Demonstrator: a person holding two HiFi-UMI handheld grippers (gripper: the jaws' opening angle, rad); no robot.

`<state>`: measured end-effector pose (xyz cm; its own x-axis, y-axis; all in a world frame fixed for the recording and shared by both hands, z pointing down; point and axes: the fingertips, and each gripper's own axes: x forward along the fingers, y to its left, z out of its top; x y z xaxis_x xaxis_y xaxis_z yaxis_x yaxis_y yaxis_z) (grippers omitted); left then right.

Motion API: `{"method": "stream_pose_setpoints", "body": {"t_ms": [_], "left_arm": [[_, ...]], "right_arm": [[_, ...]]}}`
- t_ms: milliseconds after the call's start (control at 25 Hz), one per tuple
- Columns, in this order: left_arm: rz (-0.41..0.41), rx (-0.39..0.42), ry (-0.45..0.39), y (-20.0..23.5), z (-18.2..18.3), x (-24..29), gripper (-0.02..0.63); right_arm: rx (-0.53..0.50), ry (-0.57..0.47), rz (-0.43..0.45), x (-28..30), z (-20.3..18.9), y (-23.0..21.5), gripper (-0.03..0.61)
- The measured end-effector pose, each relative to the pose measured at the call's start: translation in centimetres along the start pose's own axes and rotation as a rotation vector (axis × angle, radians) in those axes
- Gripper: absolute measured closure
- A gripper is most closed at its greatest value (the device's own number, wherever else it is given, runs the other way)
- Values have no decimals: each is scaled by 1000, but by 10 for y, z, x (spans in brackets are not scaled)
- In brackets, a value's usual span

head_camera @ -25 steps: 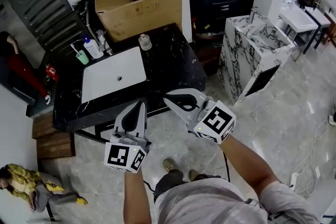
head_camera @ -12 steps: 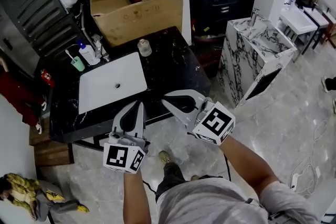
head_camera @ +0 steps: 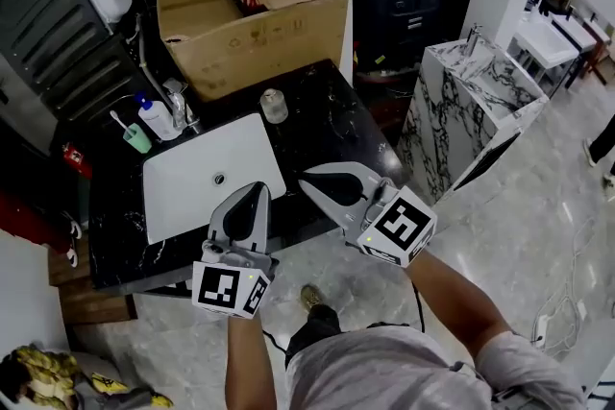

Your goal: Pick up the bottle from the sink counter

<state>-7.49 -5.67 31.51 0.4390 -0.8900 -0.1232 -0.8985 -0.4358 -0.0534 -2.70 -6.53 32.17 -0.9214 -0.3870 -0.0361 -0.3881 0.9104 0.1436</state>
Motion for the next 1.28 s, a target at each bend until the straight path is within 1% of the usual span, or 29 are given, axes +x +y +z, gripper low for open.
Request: {"method": "stream_pose_setpoints", "body": {"t_ms": [360,520,680,840,1080,1280], "left_arm": [[-66,-19,-12,76,-7,35,612],[-100,-25,-9,101,-12,47,612],[-134,-28,-10,117,-19,60,612],[-147,-48,-12,129,-23,73,612],[-147,-58,3,146,-39,90,612],[-130,-62,26,157,-51,106,612]], "right_arm": [[6,61,-76,77,-18,-40,577],[3,80,-105,106,-23,-52,577],[5,91,-134,125,-25,-64,577],[0,116,-157,142,-29,-79,577],[12,173,-181,159,-50,-104,573],[28,200,-188,169,-70,-126,518]]}}
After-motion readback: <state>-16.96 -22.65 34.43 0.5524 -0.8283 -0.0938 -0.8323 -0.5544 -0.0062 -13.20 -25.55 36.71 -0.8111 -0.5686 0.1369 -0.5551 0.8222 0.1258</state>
